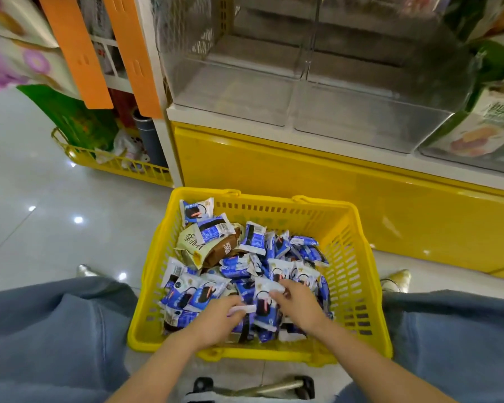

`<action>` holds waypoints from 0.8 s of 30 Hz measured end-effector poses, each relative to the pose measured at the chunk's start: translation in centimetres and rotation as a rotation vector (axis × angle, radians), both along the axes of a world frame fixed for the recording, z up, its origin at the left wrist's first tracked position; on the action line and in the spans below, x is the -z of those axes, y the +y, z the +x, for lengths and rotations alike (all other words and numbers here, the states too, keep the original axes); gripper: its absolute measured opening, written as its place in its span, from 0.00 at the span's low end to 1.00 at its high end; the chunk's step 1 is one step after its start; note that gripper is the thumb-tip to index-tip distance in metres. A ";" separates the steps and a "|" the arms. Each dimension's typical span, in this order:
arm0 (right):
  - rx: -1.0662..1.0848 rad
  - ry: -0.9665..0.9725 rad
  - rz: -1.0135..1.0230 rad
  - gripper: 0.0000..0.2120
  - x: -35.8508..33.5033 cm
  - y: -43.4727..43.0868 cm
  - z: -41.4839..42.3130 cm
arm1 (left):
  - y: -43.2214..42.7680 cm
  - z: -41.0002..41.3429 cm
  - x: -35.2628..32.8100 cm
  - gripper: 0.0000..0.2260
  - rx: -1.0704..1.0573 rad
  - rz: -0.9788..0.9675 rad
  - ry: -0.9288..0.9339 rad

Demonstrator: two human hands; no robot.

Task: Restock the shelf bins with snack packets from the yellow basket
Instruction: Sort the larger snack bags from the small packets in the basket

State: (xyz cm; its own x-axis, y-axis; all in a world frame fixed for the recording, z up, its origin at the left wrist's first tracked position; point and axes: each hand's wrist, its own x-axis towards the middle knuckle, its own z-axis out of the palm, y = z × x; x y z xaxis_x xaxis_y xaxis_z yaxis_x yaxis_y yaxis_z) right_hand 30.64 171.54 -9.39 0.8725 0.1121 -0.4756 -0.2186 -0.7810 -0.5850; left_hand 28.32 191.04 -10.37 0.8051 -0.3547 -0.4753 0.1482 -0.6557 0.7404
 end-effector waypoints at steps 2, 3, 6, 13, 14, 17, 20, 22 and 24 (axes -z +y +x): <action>0.151 -0.058 0.054 0.20 -0.5 -1.2 1.2 | 0.2 0.4 -0.7 0.12 -0.184 -0.087 -0.008; 0.229 -0.085 0.069 0.19 -0.5 -1.8 1.9 | 0.2 0.7 -1.2 0.12 -0.300 -0.166 0.027; 0.454 -0.043 0.213 0.17 -0.8 -2.9 4.1 | 0.7 1.4 -2.8 0.12 -0.604 -0.422 0.159; 0.059 -0.207 -0.010 0.17 -0.1 0.7 3.8 | 3.4 2.9 -4.9 0.15 -1.008 -0.723 0.226; -0.070 -0.125 0.018 0.16 0.3 1.7 3.3 | 3.7 3.0 -5.1 0.17 -1.040 -0.741 0.209; -0.310 0.095 -0.011 0.23 1.9 3.4 2.3 | 4.6 3.2 -5.4 0.16 -1.080 -0.768 0.144; -0.301 0.125 -0.099 0.29 2.9 3.6 2.2 | 5.1 3.1 -5.3 0.14 -1.110 -0.801 0.143; -0.310 0.122 -0.155 0.31 3.0 3.6 2.1 | 5.2 3.1 -5.1 0.11 -1.136 -0.799 0.160; -0.314 0.104 -0.158 0.30 2.9 3.5 2.2 | 5.1 3.2 -4.9 0.09 -1.161 -0.748 0.166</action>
State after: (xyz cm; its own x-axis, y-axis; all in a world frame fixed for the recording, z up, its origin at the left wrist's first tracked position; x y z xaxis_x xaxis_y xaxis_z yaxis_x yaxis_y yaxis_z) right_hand 32.83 175.06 -12.24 0.7534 0.2847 -0.5928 -0.0056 -0.8986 -0.4386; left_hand 31.51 196.18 -5.44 0.7646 0.2607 -0.5895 0.4489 0.4409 0.7772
